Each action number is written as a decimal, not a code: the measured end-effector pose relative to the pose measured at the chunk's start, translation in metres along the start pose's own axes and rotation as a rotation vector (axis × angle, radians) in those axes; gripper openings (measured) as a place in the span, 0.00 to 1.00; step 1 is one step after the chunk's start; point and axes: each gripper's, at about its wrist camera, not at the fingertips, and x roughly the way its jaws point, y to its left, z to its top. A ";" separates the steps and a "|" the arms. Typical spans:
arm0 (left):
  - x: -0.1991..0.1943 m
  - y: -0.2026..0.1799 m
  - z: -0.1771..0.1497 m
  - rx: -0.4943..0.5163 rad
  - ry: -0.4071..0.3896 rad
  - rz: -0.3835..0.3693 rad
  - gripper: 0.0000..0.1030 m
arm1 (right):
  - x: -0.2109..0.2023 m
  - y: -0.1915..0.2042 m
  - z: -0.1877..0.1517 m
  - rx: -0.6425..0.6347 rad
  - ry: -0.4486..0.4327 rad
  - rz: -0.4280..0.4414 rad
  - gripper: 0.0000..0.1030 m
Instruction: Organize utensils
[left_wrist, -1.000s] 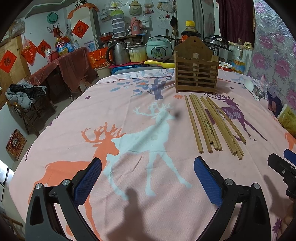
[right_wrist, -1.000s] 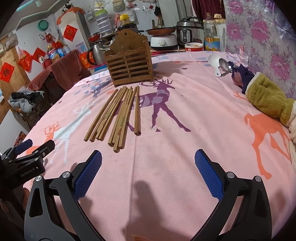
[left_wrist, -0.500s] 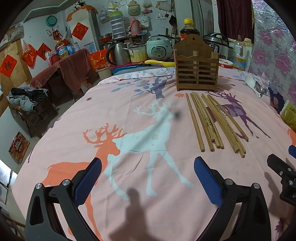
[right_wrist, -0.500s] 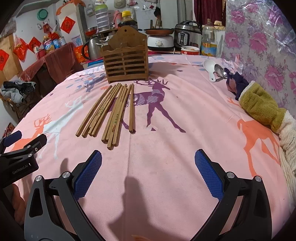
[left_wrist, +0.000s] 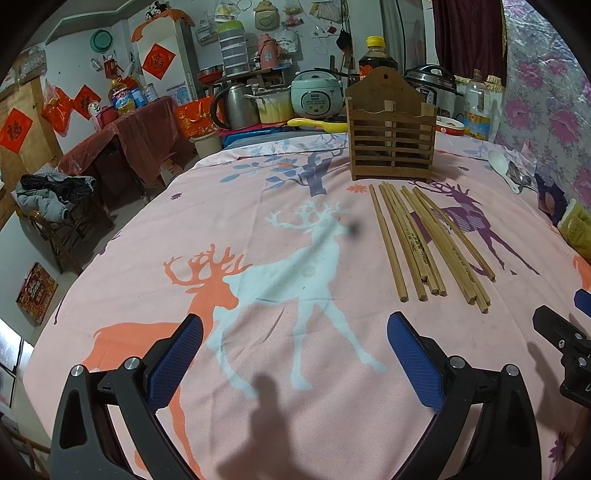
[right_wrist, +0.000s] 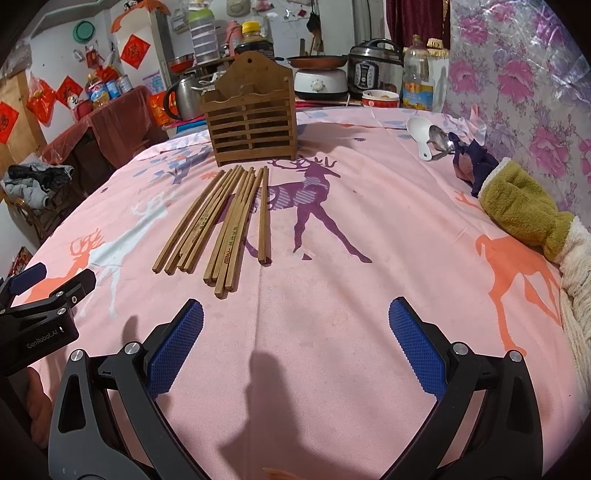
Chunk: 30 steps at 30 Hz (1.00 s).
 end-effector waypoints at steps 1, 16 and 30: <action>0.000 0.000 0.000 0.000 0.000 0.000 0.95 | 0.000 0.000 0.000 0.000 0.000 0.000 0.94; 0.000 -0.001 0.000 -0.001 0.000 0.000 0.95 | 0.001 0.001 -0.001 0.003 0.003 0.005 0.94; 0.009 -0.004 -0.002 0.004 0.065 -0.045 0.95 | 0.003 0.000 -0.001 0.013 0.021 0.022 0.94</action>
